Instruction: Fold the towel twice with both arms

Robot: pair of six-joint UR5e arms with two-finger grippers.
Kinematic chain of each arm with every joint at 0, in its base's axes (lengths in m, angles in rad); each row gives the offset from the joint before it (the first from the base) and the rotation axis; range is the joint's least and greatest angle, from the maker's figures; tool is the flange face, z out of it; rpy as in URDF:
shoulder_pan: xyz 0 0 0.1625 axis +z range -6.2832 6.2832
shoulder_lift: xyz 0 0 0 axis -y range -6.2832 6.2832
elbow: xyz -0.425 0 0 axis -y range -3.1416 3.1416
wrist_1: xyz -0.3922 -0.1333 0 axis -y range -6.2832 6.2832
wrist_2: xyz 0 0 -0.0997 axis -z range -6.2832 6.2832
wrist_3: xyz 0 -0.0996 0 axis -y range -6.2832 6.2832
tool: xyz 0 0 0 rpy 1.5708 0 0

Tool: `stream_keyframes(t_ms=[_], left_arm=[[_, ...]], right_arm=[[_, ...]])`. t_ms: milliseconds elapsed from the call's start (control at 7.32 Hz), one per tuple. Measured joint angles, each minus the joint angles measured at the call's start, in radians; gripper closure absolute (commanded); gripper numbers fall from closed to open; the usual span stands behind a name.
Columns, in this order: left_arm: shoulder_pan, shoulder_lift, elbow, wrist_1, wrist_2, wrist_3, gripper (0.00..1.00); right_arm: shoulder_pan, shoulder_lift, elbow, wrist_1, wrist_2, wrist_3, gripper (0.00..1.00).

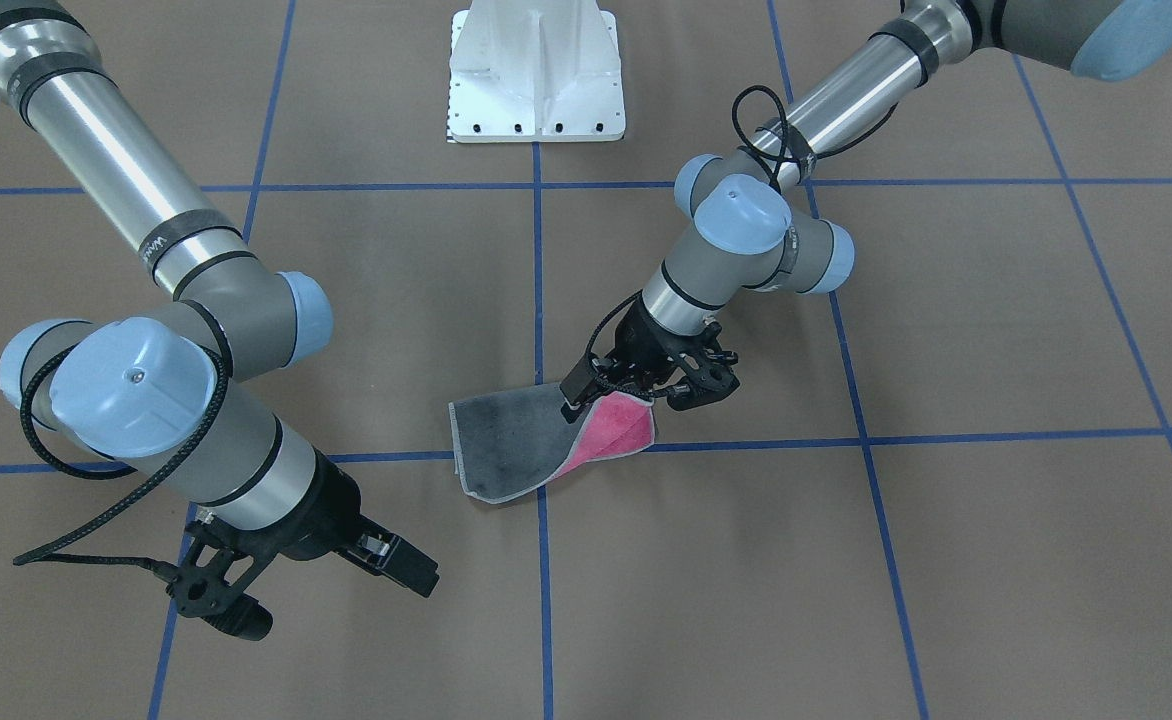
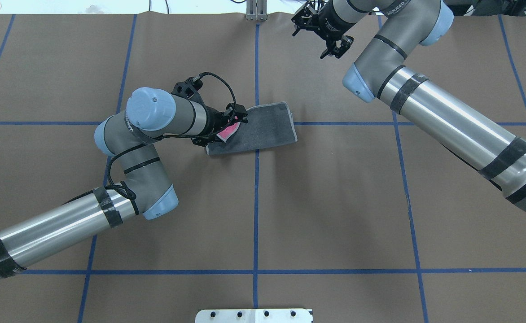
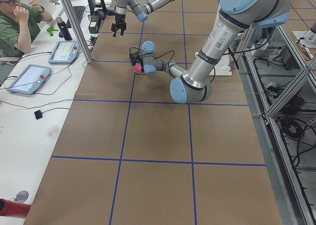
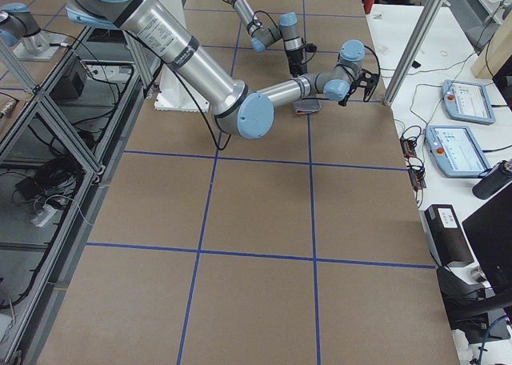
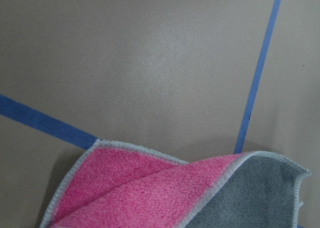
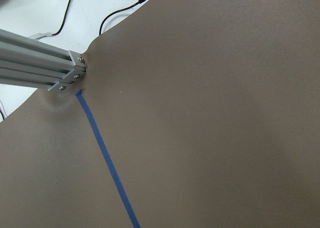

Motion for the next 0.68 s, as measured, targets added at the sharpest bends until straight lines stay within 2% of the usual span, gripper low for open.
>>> stream_keyframes(t_ms=[273, 683], left_arm=[[-0.022, -0.005, 0.011, 0.001, -0.001, 0.001, 0.0], [-0.072, -0.059, 0.085, 0.0, -0.003, 0.006, 0.0]], right_arm=[[0.001, 0.0, 0.0, 0.0, 0.001, -0.001, 0.01], [0.004, -0.004, 0.001, 0.001, 0.01, -0.002, 0.01]])
